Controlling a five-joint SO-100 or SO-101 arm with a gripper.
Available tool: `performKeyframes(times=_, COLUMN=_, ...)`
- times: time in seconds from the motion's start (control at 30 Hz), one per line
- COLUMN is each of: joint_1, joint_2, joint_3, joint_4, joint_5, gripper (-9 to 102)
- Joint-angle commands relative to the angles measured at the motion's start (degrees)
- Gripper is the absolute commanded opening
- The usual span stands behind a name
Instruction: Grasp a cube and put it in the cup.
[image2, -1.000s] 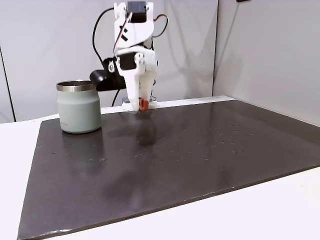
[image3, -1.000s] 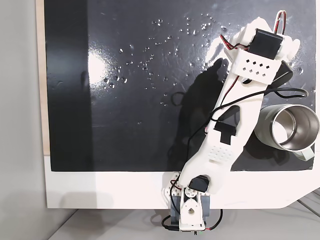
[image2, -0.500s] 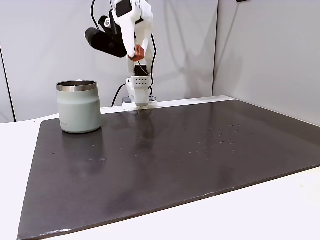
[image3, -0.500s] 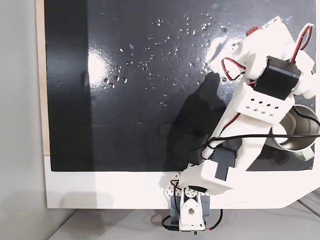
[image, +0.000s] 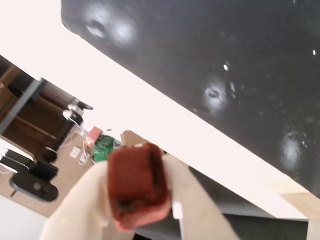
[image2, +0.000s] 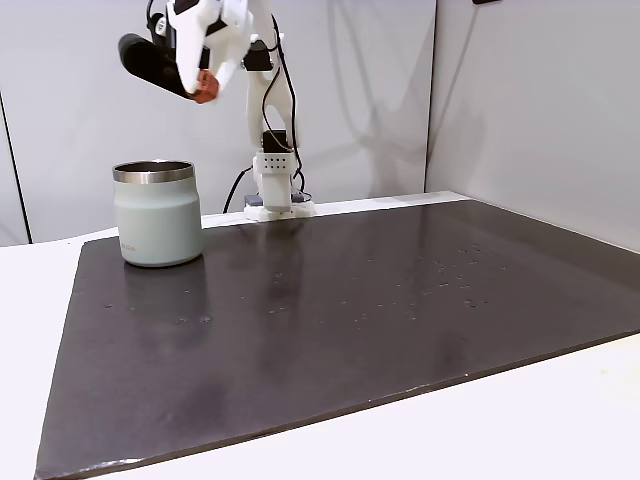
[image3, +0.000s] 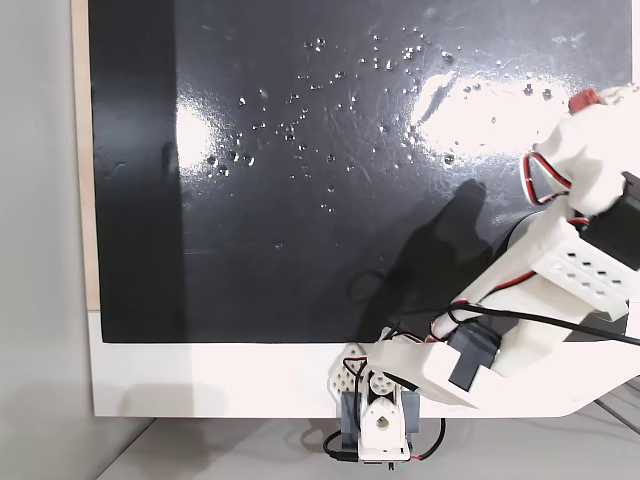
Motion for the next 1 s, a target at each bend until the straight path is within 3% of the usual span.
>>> performKeyframes(times=0.0, joint_1=3.08, joint_2=4.22, joint_3=-0.18, joint_4=1.49, joint_5=-3.43, gripper=3)
performKeyframes(times=0.53, joint_1=17.84, joint_2=16.96, joint_3=23.2, joint_4=2.11, joint_5=-17.67, gripper=3)
performKeyframes(times=0.97, joint_1=26.89, joint_2=16.17, joint_3=33.84, joint_4=2.2, joint_5=-26.37, gripper=3)
